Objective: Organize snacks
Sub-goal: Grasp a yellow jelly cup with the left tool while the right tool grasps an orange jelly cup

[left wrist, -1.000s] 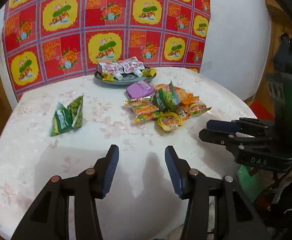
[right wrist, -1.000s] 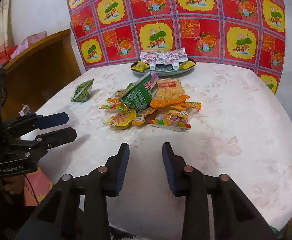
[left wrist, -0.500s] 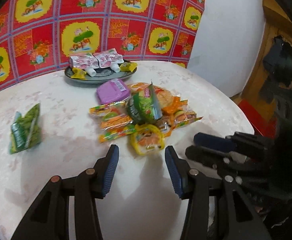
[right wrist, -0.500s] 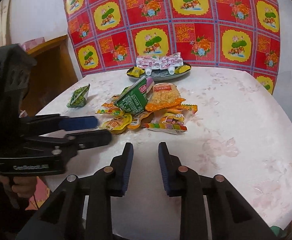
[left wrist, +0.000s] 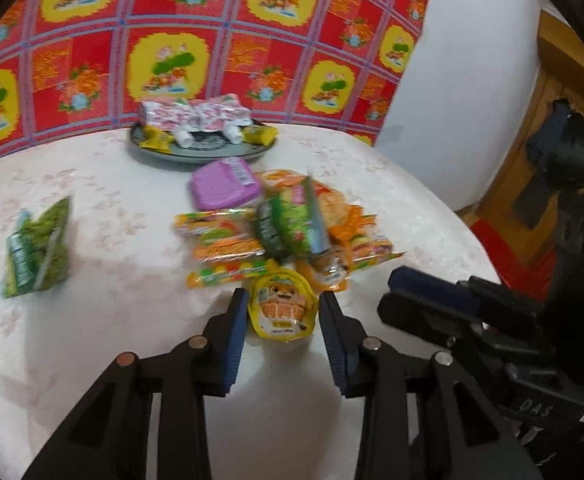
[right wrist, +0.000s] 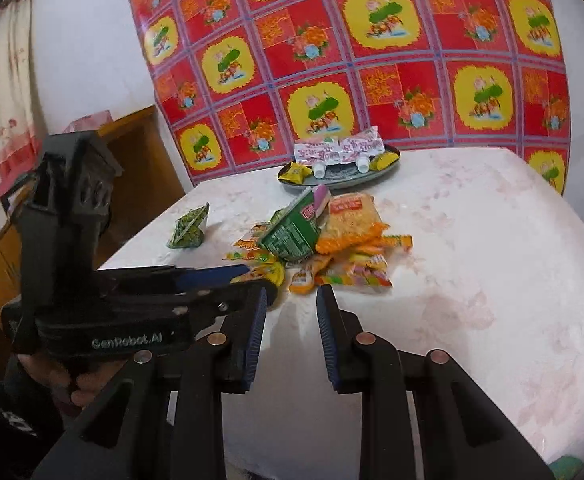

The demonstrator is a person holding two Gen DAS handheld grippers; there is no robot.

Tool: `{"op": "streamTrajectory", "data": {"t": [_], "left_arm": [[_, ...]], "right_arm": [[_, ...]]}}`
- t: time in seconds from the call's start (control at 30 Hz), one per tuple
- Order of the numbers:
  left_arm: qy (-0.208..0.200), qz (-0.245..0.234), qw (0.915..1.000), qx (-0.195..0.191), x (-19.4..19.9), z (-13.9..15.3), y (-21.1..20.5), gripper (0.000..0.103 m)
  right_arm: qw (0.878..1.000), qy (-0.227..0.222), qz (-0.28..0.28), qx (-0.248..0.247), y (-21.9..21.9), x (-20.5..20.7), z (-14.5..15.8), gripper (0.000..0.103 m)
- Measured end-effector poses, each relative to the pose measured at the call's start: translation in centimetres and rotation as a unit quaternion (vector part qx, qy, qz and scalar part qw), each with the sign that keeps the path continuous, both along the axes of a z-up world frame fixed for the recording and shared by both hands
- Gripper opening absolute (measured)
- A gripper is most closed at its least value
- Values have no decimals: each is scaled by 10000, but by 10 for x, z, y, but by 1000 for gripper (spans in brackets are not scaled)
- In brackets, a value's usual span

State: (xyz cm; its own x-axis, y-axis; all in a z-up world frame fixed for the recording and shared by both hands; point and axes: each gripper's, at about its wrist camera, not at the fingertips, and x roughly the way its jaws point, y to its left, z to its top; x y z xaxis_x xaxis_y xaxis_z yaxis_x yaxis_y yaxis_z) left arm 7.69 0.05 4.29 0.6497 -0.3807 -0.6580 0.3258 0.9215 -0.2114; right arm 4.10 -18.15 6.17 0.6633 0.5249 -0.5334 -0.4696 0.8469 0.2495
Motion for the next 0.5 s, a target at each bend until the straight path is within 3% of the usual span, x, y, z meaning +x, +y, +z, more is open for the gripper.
{"op": "streamTrajectory", "data": {"t": [0.13,0.23,0.37,0.5], "left_arm": [[-321,455,9971,525,-9,0,6,37],[-345,437,9974,463,-8,-1,14,38],[-309,317,9985,329,-7,-3,18,37],[-331,258,9988,262,-9,-3,20,37]], "right_arm": [[9999,60,-95,-112,12,14,-7,28],[9979,-128,-382,-505,20,20,-8,29],[9939,-211,-500,-955,31,27,-8,47],[9847,-319,-520,-1631,47,31,-11,48]]}}
